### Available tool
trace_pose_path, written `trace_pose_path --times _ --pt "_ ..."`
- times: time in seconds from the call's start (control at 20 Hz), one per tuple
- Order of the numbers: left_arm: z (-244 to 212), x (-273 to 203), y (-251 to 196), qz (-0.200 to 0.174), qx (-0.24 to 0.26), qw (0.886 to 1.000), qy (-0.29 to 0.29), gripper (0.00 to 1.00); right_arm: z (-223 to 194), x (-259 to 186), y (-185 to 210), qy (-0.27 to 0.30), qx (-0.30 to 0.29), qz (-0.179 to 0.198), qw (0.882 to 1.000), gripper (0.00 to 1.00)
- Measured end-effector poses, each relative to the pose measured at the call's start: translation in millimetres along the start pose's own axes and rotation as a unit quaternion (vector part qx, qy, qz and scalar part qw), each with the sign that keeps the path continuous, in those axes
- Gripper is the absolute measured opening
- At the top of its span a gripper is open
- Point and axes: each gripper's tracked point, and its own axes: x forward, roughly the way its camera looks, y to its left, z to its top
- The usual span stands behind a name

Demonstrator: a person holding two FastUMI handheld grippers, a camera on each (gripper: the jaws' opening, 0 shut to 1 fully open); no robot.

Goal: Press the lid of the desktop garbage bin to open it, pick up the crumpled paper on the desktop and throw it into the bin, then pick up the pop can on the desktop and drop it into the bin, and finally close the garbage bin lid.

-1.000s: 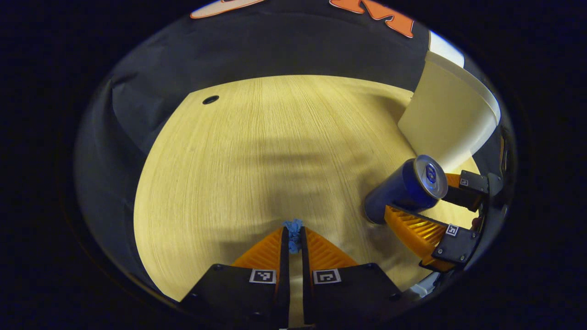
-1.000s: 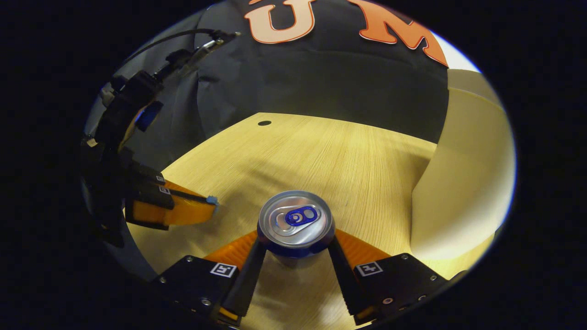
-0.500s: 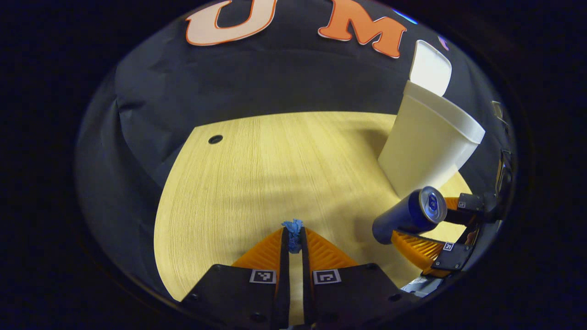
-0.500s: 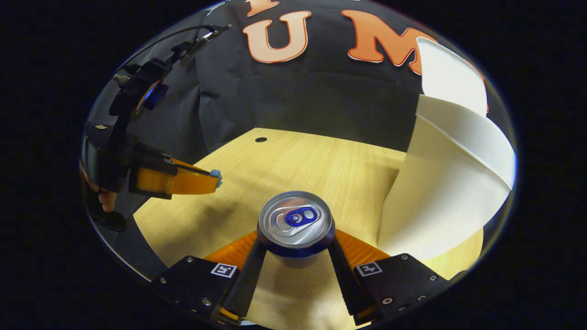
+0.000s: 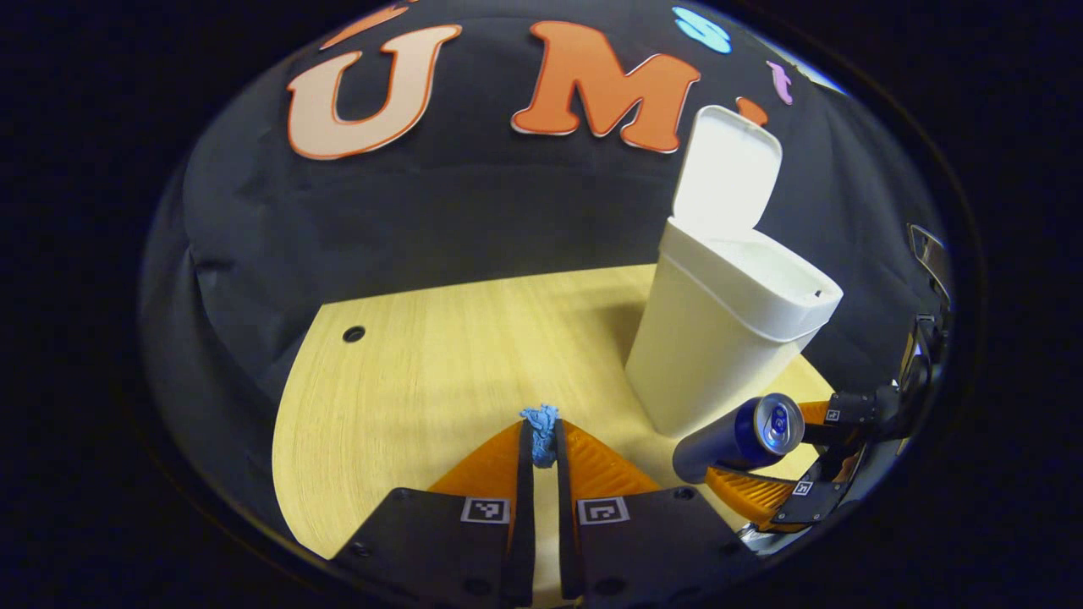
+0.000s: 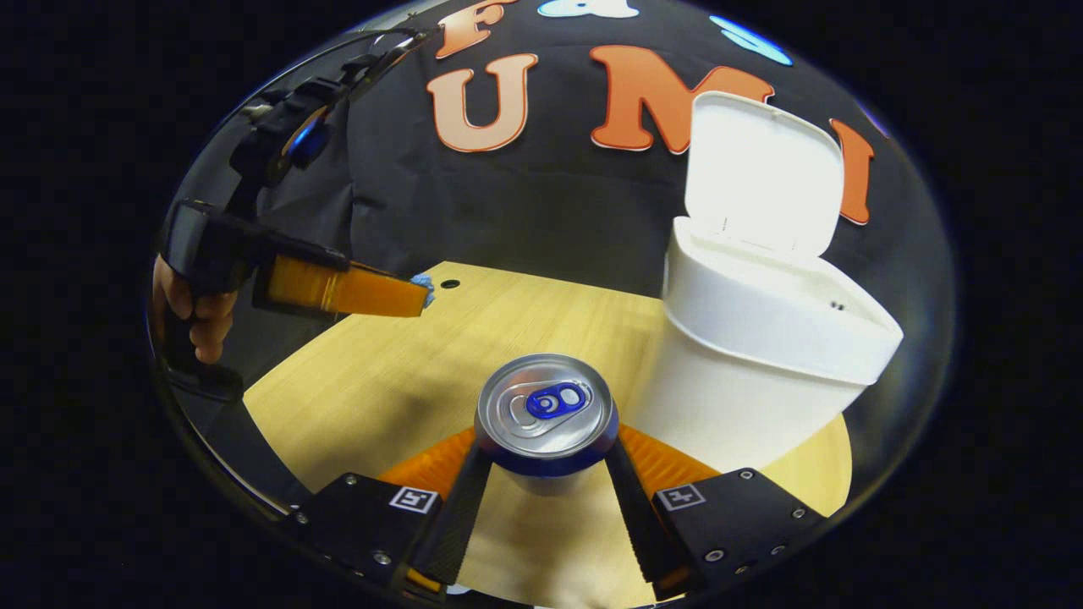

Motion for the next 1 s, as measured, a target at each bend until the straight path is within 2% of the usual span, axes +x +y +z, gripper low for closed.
trace_pose_path --times 0.25,0.3,0.7,1.0 --pt "51.2 5.3 -55.6 -0.037 0.03 0.998 -0.051 0.17 1.8 -17.7 -40.0 -0.017 0.001 -0.026 1.0 0.78" --pt "58.7 6.7 -64.1 -0.042 0.036 0.997 -0.06 0.14 0.8 -20.1 -46.2 -0.019 0.004 -0.028 0.999 0.78" --pt "110.2 25.5 -132.5 -0.096 0.064 0.987 -0.11 0.16 -1.3 -39.4 -86.0 -0.031 0.019 -0.06 0.998 0.79" --pt "130.0 28.3 -168.5 -0.134 0.082 0.979 -0.132 0.15 -1.3 -53.0 -111.2 -0.039 0.032 -0.093 0.994 0.78"
